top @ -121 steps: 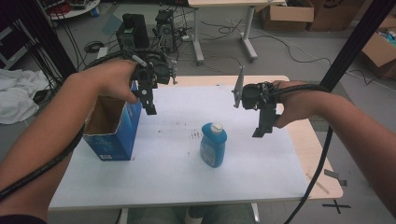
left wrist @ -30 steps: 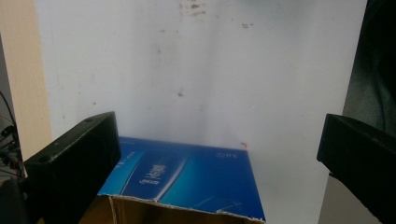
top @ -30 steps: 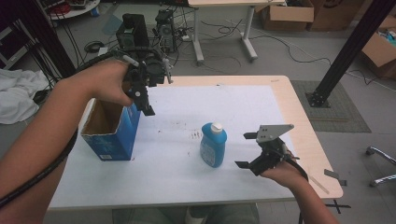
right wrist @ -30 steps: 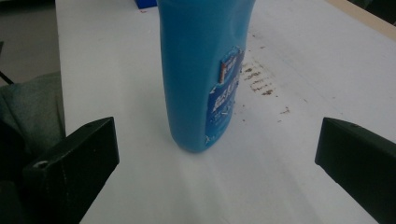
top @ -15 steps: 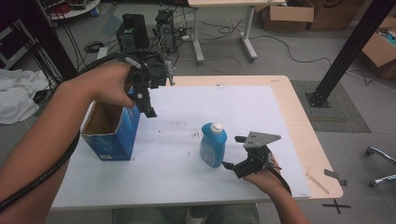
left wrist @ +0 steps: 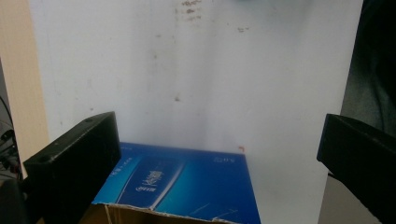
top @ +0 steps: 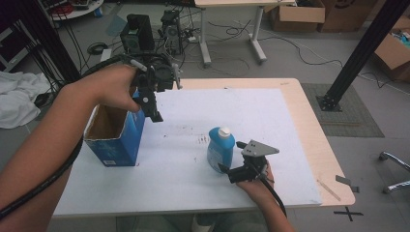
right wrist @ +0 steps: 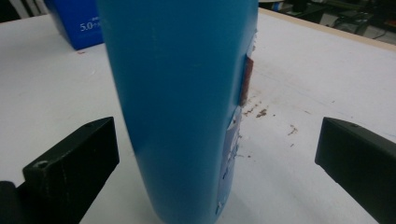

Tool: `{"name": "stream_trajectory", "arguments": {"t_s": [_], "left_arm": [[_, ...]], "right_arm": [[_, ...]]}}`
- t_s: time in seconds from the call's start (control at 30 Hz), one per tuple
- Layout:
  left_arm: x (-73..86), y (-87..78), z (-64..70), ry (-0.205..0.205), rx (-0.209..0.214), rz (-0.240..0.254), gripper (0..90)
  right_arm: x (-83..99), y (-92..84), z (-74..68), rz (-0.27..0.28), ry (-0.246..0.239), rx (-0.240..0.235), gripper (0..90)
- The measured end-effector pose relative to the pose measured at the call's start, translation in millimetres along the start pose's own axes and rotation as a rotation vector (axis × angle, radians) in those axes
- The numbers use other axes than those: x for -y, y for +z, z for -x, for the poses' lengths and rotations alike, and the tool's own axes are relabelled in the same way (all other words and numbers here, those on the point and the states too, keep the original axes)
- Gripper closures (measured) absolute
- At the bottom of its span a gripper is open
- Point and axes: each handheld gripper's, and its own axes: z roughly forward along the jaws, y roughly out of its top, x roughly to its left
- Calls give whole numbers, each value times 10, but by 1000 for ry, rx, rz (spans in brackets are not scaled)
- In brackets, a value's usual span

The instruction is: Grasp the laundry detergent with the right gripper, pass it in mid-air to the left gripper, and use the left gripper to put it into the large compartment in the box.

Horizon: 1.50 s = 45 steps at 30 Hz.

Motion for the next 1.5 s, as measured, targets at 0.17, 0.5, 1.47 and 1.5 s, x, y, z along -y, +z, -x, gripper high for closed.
{"name": "stream_trajectory", "arguments": {"t_s": [0.17, 0.5, 1.47, 1.5], "left_arm": [[-8, 3, 5, 0, -1, -1, 1], [-39, 30, 9, 7, 4, -4, 1], [-26, 86, 2, 10, 7, -16, 1], [-34, 81, 6, 9, 7, -19, 1]], "right_arm": [[28, 65, -19, 28, 35, 42, 0], [38, 152, -99, 81, 83, 105, 0], [23, 237, -176, 72, 83, 104, 142], [23, 237, -175, 72, 83, 104, 147]]}}
